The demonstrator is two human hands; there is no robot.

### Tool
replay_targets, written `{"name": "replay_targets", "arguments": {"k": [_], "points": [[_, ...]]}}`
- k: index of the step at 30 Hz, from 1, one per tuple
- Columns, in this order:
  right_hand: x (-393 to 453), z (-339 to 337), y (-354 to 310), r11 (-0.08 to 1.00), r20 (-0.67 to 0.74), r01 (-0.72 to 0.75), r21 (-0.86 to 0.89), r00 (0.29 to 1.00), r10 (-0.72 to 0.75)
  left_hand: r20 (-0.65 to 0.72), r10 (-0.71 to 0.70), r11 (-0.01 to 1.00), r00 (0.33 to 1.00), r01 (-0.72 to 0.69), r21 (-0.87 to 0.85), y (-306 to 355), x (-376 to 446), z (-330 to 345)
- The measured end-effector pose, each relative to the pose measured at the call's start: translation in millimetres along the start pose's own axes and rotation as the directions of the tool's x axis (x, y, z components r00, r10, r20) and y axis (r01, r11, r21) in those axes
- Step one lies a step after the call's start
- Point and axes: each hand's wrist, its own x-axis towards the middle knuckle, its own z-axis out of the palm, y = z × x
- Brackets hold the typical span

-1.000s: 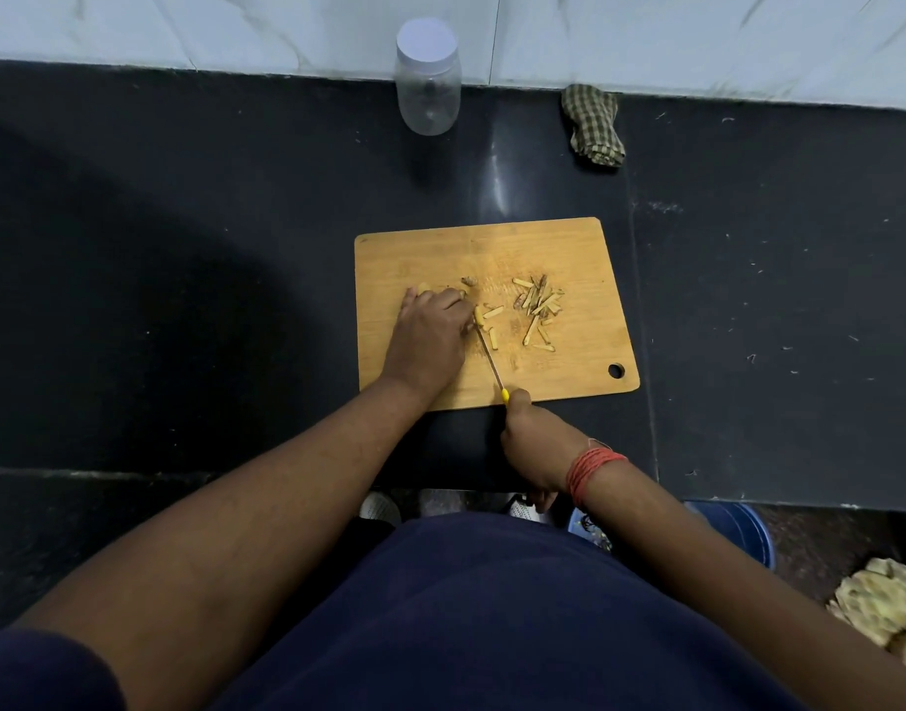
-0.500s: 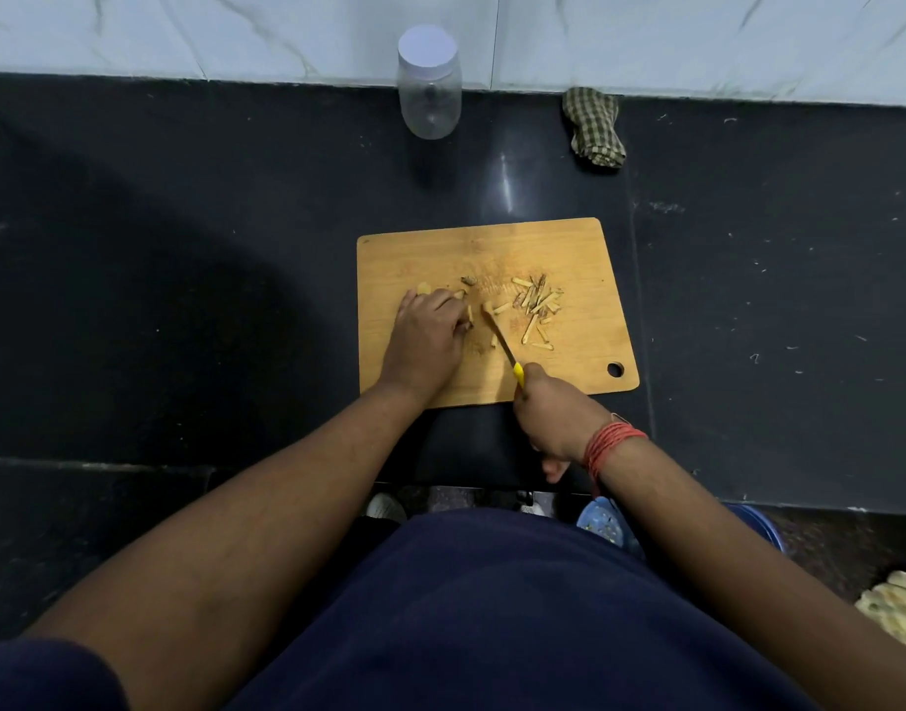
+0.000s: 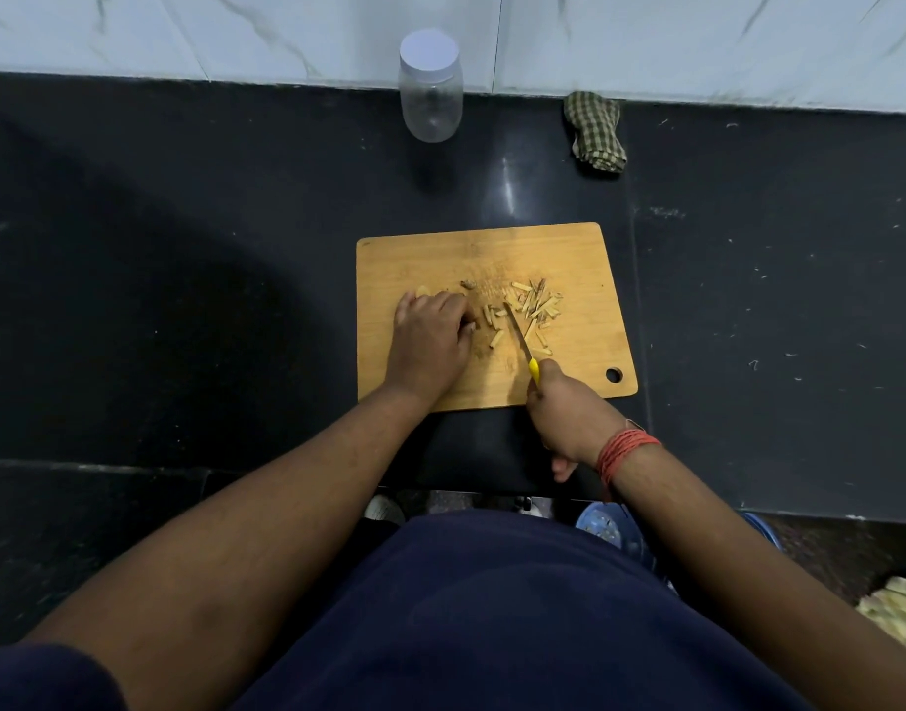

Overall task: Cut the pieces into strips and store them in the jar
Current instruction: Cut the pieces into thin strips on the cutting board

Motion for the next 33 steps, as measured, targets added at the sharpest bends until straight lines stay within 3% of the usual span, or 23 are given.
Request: {"name": "replay_targets", "arguments": {"k": [8, 15, 21, 33], "points": [[1, 4, -2, 0.999, 0.046, 0.046, -0.006, 0.998, -0.045, -0.051, -0.007, 0.998, 0.999, 0.004, -0.055, 8, 4, -2], [2, 11, -8, 0.997, 0.117, 0.076, -0.033, 0.991, -0.072, -0.110, -0.014, 1.000, 0.994, 0.015, 0.008, -9, -3, -7], [6, 0, 1, 1.000, 0.047, 0.019, 0.001, 0.999, -0.019, -0.153, -0.055, 0.998, 0.987, 0.061, 0.030, -24, -4, -11], [3, 0, 9, 0.997, 0.024, 0.057, -0.057, 0.998, -0.056, -0.115, -0.125, 0.992, 0.985, 0.126, 0.006, -39, -17, -17]]}}
